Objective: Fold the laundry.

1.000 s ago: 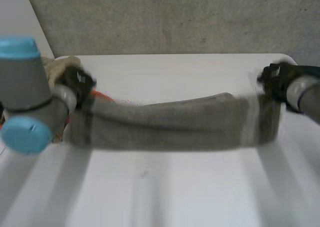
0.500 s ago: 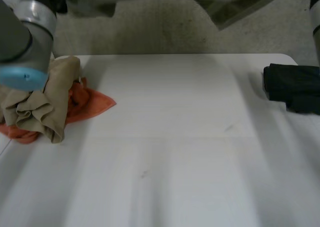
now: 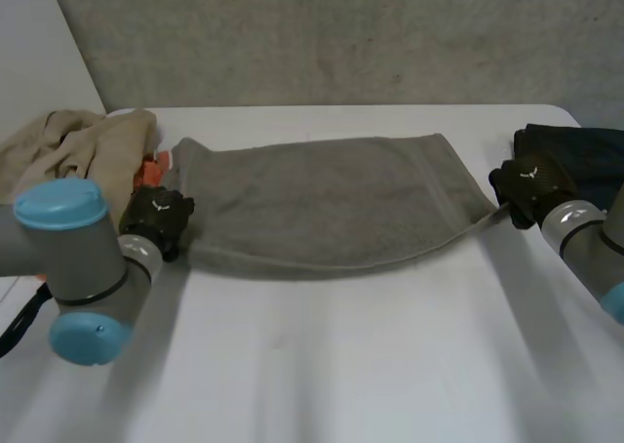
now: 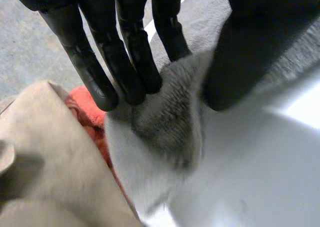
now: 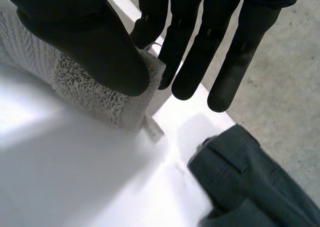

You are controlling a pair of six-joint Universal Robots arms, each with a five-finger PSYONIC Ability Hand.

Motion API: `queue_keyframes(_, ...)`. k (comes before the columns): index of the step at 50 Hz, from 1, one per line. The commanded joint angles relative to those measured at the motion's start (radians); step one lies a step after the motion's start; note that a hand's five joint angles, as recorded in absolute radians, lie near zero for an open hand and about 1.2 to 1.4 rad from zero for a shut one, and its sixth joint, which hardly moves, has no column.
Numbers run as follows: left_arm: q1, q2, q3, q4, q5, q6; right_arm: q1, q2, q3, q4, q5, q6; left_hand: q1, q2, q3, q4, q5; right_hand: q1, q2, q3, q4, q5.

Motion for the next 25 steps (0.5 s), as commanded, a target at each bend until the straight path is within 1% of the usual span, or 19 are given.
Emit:
queue_keyframes(1,0.037,0.115,-0.095,-0.059,0.081,0.009,-0.019,-0.028,0.017,0.011,-0.006,0.032,-0.215,-0.235,-0.25,-0.249,-0.25,0.242,0.224,0.206,0.199,0.196)
queue_keyframes(4,0.068,0.153,-0.138,-0.074,0.128,0.003,-0.022,-0.039,0.031,0.011,-0.014,0.046,-0.248,-0.268,-0.283,-0.282,-0.283,0.242,0.224,0.206,0.199,0.196)
queue_keyframes(5,0.08,0.169,-0.16,-0.071,0.154,0.007,-0.022,-0.041,0.037,0.008,-0.016,0.052,-0.239,-0.259,-0.274,-0.273,-0.274,0.242,0.224,0.206,0.199,0.196)
queue_keyframes(8,0.106,0.178,-0.189,-0.05,0.199,0.009,-0.02,-0.036,0.049,0.001,-0.02,0.064,-0.207,-0.227,-0.242,-0.241,-0.242,0.242,0.224,0.206,0.199,0.196)
queue_keyframes(11,0.126,0.169,-0.201,-0.033,0.227,0.013,-0.017,-0.035,0.057,-0.004,-0.02,0.064,-0.181,-0.2,-0.216,-0.214,-0.215,0.242,0.224,0.206,0.199,0.196)
queue_keyframes(12,0.138,0.161,-0.204,-0.028,0.243,0.019,-0.016,-0.031,0.062,-0.006,-0.02,0.063,-0.137,-0.157,-0.172,-0.171,-0.172,0.242,0.224,0.206,0.199,0.196)
queue_keyframes(14,0.148,0.152,-0.208,-0.028,0.251,0.027,-0.013,-0.031,0.065,-0.009,-0.019,0.061,-0.116,-0.136,-0.151,-0.15,-0.151,0.242,0.224,0.206,0.199,0.196)
queue_keyframes(18,0.166,0.134,-0.209,-0.022,0.268,0.05,-0.014,-0.036,0.065,-0.01,-0.02,0.06,0.013,-0.007,-0.022,-0.021,-0.022,0.242,0.224,0.206,0.199,0.196)
queue_keyframes(22,0.177,0.131,-0.217,-0.033,0.282,0.07,-0.019,-0.036,0.063,-0.01,-0.02,0.06,0.019,-0.001,-0.016,-0.015,-0.016,0.242,0.224,0.206,0.199,0.196)
queue_keyframes(25,0.197,0.15,-0.243,-0.045,0.294,0.079,-0.025,-0.036,0.066,-0.01,-0.02,0.06,-0.042,-0.062,-0.077,-0.076,-0.077,0.242,0.224,0.206,0.199,0.196)
